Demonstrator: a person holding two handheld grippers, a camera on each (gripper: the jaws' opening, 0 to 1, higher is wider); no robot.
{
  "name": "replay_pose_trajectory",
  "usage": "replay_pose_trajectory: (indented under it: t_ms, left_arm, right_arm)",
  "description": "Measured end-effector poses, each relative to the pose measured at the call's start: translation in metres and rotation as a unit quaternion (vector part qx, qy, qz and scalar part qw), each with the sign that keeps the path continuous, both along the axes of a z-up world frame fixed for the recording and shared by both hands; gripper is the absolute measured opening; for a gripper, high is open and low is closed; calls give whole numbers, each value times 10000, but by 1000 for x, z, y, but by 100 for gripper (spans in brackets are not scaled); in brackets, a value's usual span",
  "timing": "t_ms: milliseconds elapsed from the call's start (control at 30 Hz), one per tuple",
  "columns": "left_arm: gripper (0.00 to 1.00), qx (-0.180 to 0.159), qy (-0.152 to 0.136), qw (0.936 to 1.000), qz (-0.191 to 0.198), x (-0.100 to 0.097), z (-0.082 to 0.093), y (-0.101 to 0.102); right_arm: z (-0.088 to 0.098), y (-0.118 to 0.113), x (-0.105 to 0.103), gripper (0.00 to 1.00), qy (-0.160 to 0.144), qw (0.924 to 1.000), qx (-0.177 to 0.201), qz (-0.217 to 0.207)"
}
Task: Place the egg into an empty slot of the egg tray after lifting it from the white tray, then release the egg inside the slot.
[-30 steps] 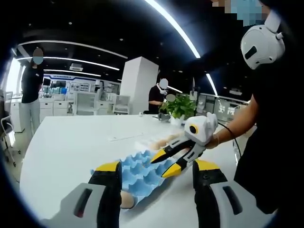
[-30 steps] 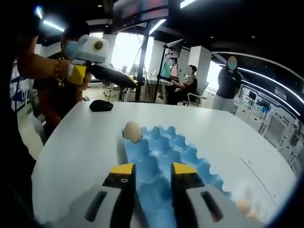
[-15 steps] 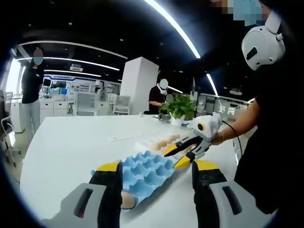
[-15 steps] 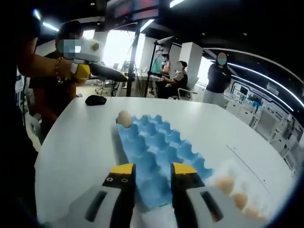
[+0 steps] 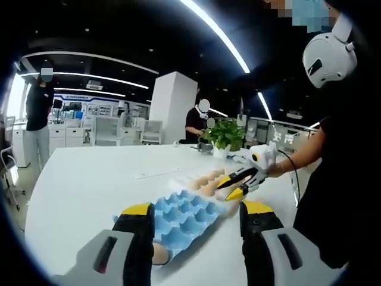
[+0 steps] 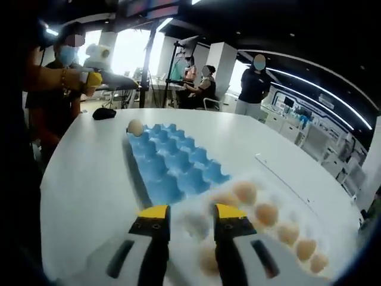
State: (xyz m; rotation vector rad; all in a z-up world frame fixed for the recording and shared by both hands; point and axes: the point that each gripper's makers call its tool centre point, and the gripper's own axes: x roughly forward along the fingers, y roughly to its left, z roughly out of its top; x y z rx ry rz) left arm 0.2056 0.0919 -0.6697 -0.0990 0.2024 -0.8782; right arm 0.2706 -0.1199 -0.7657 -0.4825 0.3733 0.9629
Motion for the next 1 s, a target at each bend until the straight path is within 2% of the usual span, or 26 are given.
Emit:
replay_pose_trajectory:
  t_ms: [267, 567, 667, 767, 800, 833, 1000]
  left_arm:
    - [58, -8, 11, 10000, -11, 0, 0, -1]
    - [58, -17, 6, 10000, -17, 1, -1, -1]
    - [59, 5, 40, 10000, 3, 0, -3, 0]
    - [58, 0, 56, 10000, 11, 0, -4, 2]
    - [58, -2, 57, 10000, 10, 0, -4, 2]
    - [58, -7, 55, 10000, 17, 0, -4, 3]
    - [57, 8, 34, 10000, 20, 1, -3, 4]
  right_arm:
    - [0, -32, 9, 29, -6, 9994, -166, -319]
    - [-12, -48, 10, 30, 208, 9979, -346, -505]
    - [-12, -50, 9, 30, 300, 9977, -294, -528]
    - [-17, -48, 8, 26, 567, 9966, -289, -516]
    - [-18, -46, 4, 25, 820, 9948, -235, -547]
    - [-17, -48, 9, 25, 731, 9951, -311, -585]
    - [-21, -49, 8, 26, 1274, 9898, -325, -554]
